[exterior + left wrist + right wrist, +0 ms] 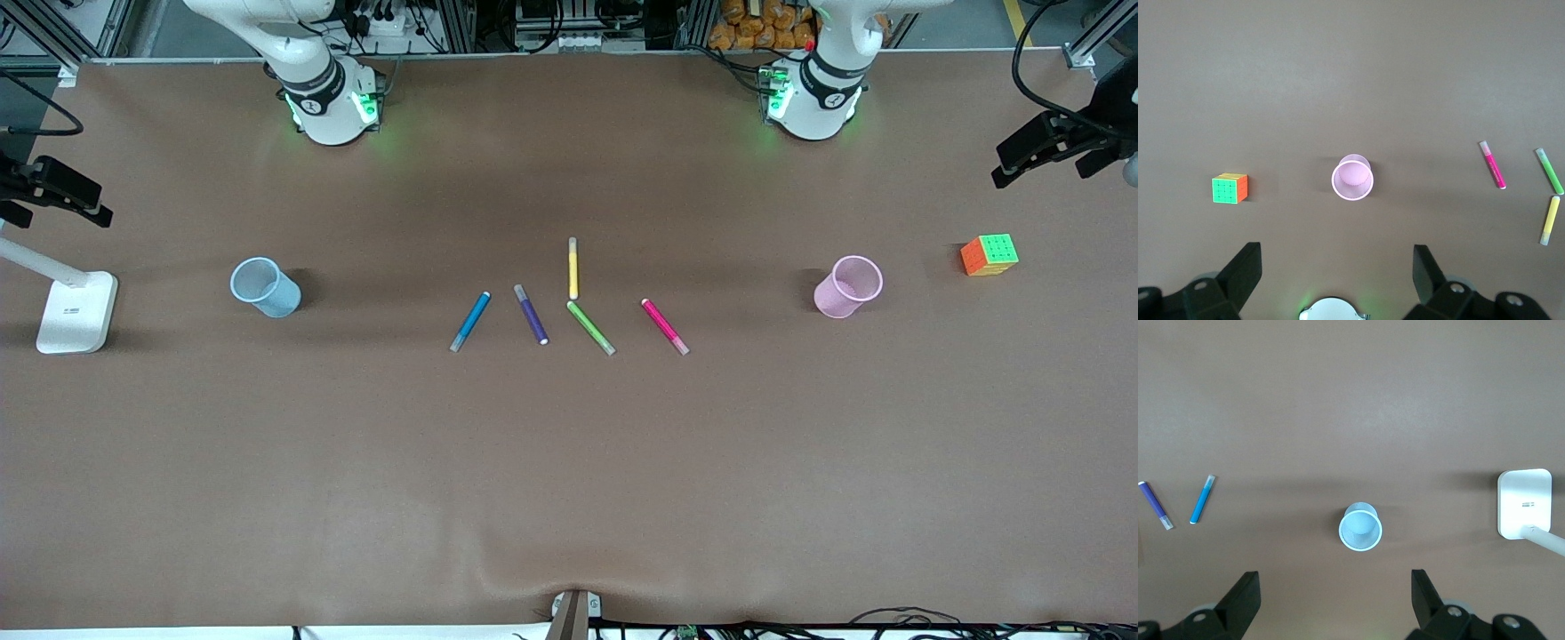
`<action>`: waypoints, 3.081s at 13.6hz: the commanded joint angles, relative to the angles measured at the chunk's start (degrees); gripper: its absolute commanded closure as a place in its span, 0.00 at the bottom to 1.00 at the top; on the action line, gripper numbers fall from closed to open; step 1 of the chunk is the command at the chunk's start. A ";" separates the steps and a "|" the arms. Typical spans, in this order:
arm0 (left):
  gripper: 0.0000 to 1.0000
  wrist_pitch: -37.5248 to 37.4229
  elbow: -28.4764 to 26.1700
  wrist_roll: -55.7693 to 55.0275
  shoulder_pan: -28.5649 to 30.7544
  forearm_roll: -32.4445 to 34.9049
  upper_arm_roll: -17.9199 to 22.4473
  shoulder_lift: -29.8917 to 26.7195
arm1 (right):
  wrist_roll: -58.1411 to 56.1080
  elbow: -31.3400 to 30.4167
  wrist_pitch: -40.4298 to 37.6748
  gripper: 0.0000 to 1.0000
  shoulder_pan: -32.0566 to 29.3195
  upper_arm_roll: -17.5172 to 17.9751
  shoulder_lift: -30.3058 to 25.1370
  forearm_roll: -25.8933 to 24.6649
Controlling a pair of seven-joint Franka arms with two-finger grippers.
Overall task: Place pink and blue markers in matching cups
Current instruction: 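Move the left gripper toward the pink marker, then lower the left gripper over the pink marker and grasp it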
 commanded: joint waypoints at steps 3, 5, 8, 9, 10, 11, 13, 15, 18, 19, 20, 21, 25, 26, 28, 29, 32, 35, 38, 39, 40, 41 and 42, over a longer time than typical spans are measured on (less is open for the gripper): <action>0.00 -1.87 1.09 0.64 -0.29 -0.24 -0.68 0.91 | -0.03 0.26 -0.54 0.00 -0.21 0.16 -0.57 -0.31; 0.00 -2.05 4.14 0.56 -0.21 -0.24 -0.85 4.49 | -0.03 0.26 -0.54 0.00 -0.30 0.16 -0.57 -0.31; 0.00 -5.20 5.57 0.56 -0.29 -0.94 -1.20 8.02 | -0.21 0.26 -0.54 0.00 -0.30 0.16 -0.57 -0.31; 0.00 -5.56 5.22 0.03 -0.47 -1.03 -1.20 9.16 | -0.21 0.26 -0.54 0.00 -0.12 0.16 -0.57 -0.40; 0.00 -5.56 5.05 0.72 -0.38 -1.03 -1.55 11.09 | -0.29 0.26 -0.54 0.00 -0.12 0.16 -0.57 -0.40; 0.00 -5.65 4.78 0.38 -0.56 -1.12 -2.86 12.24 | -0.29 0.26 -0.54 0.00 -0.21 0.16 -0.57 -0.31; 0.00 -5.48 4.78 0.29 -0.56 -0.94 -3.40 13.04 | -0.03 0.26 -0.54 0.00 0.05 0.16 -0.57 -0.31; 0.00 -4.86 4.69 -0.14 -0.73 -1.12 -3.66 14.18 | -0.03 0.35 -0.54 0.00 0.05 0.16 -0.57 -0.31; 0.00 -2.24 2.33 -4.43 -2.49 -2.16 -5.07 18.13 | -0.03 0.35 -0.54 0.00 0.05 0.16 -0.57 -0.31; 0.00 -0.48 1.71 -7.67 -3.54 -3.30 -5.59 19.53 | -0.03 0.35 -0.54 0.00 0.05 0.16 -0.57 -0.31; 0.00 0.49 1.70 -10.06 -4.42 -3.57 -5.68 21.72 | -0.03 0.26 -0.62 0.00 -0.03 0.16 -0.57 -0.31; 0.00 1.37 1.62 -11.91 -5.64 -3.58 -5.77 23.66 | -0.03 0.26 -0.62 0.00 -0.03 0.16 -0.57 -0.31; 0.00 7.16 1.44 -16.31 -8.11 -7.68 -5.77 29.99 | -0.03 0.26 -0.62 0.00 0.05 0.16 -0.57 -0.31; 0.00 9.36 1.27 -17.02 -8.20 -10.58 -5.77 31.48 | -0.03 0.26 -0.62 0.00 -0.03 0.16 -0.57 -0.31; 0.00 12.44 0.13 -19.12 -8.81 -11.40 -5.77 33.51 | -0.03 0.26 -0.62 0.00 -0.03 0.16 -0.57 -0.31; 0.00 15.15 -1.79 -20.79 -9.34 -11.49 -5.77 33.61 | -0.03 0.26 -0.62 0.00 -0.03 0.16 -0.57 -0.31; 0.00 20.26 -5.49 -23.60 -9.61 -13.59 -5.77 34.48 | -0.03 0.26 -0.62 0.00 -0.12 0.16 -0.57 -0.31; 0.00 23.96 -5.94 -30.62 -11.27 -15.27 -5.77 37.46 | -0.03 0.26 -0.62 0.00 -0.21 0.16 -0.57 -0.31; 0.00 26.95 -5.85 -34.42 -12.42 -17.27 -5.77 39.84 | -0.03 0.26 -0.62 0.00 -0.21 0.16 -0.57 -0.31; 0.00 27.91 -5.85 -34.60 -12.77 -19.12 -5.77 40.46 | -0.20 0.35 -0.54 0.00 -0.12 0.16 -0.22 -0.31; 0.00 29.14 -5.85 -34.69 -12.86 -20.35 -5.77 41.25 | -0.21 0.35 -0.62 0.00 -0.04 0.16 0.21 -0.22; 0.00 30.55 -5.85 -34.78 -12.95 -21.15 -5.77 42.04 | -0.29 0.18 -0.62 0.00 -0.21 0.16 0.83 -0.22; 0.00 31.52 -5.85 -34.78 -13.65 -21.94 -5.77 42.83 | -0.38 0.26 -0.54 0.00 -0.21 0.16 2.14 -0.31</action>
